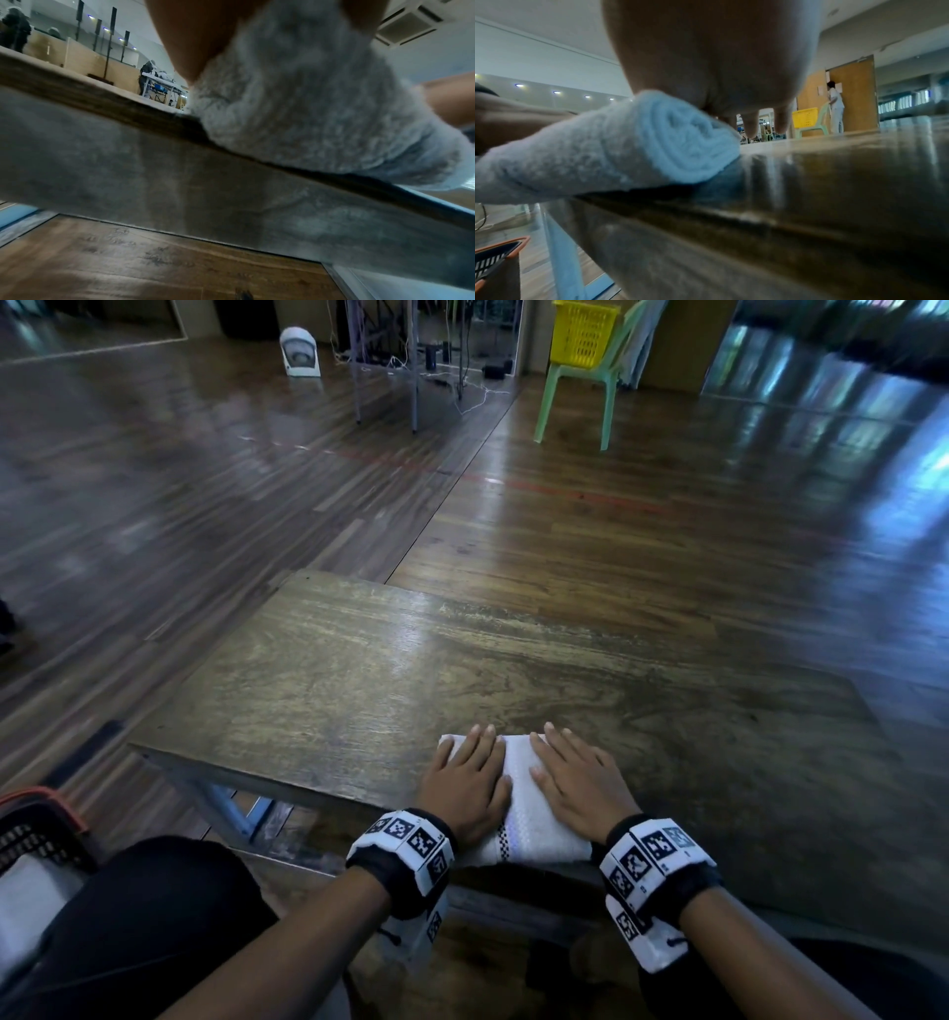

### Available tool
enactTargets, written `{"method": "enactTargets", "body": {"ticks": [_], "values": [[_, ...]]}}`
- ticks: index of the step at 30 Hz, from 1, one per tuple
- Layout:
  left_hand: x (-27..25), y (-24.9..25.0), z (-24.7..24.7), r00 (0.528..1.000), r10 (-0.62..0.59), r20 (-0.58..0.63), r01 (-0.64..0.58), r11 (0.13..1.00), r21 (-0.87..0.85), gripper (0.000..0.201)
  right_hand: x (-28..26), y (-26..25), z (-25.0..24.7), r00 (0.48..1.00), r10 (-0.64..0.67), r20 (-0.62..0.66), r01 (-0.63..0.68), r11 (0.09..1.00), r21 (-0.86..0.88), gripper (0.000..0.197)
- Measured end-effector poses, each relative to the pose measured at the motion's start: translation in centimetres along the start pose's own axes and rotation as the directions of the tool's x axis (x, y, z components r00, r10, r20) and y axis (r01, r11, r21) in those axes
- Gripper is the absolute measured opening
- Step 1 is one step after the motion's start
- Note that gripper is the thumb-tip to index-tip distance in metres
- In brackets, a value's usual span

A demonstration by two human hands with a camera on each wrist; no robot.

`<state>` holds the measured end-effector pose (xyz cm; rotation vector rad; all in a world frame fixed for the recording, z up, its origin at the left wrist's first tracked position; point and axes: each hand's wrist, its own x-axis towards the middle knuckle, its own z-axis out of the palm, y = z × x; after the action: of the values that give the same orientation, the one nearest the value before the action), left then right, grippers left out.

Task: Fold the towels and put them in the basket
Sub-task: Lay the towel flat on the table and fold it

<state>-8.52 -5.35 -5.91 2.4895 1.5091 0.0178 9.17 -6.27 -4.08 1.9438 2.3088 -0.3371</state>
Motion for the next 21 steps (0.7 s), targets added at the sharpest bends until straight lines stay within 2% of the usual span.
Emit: {"method": "enactTargets", "body": {"ticks": [2,7,11,16,18,21], "values": [[0.2,0.0,0.1,1.000,-0.011,-0.007,0.011,1.000,-0.008,0.088,0.1,-0.1,0.3,0.999,0.034,0.005,-0.034,0.998,0.052,0.054],[0.8,-0.8,0.4,0.998,-0.061,-0.002,0.061,0.996,-0.071,0.061,0.6,-0.1,1.4,0.996,0.085,0.004,-0.085,0.992,0.095,0.054],[1.3,-2.4,0.0,0.987,-0.153,0.039,0.157,0.976,-0.150,0.058,0.6,0.3,1.4,0.992,0.122,0.016,-0.122,0.981,0.152,0.054],[1.2,-5.4,-0.7,0.957,-0.274,0.095,0.284,0.952,-0.117,0.058,1.0,0.9,1.0,0.990,0.139,0.018,-0.140,0.980,0.142,0.054],[1.1,-5.9,-0.9,0.952,-0.298,0.074,0.305,0.946,-0.114,0.059,1.2,1.8,0.3,0.986,0.167,0.001,-0.166,0.976,0.143,0.055],[0.9,-5.8,-2.3,0.944,-0.329,-0.041,0.314,0.926,-0.209,0.055,0.9,3.0,-0.9,0.969,0.222,-0.105,-0.198,0.960,0.199,0.055]]}}
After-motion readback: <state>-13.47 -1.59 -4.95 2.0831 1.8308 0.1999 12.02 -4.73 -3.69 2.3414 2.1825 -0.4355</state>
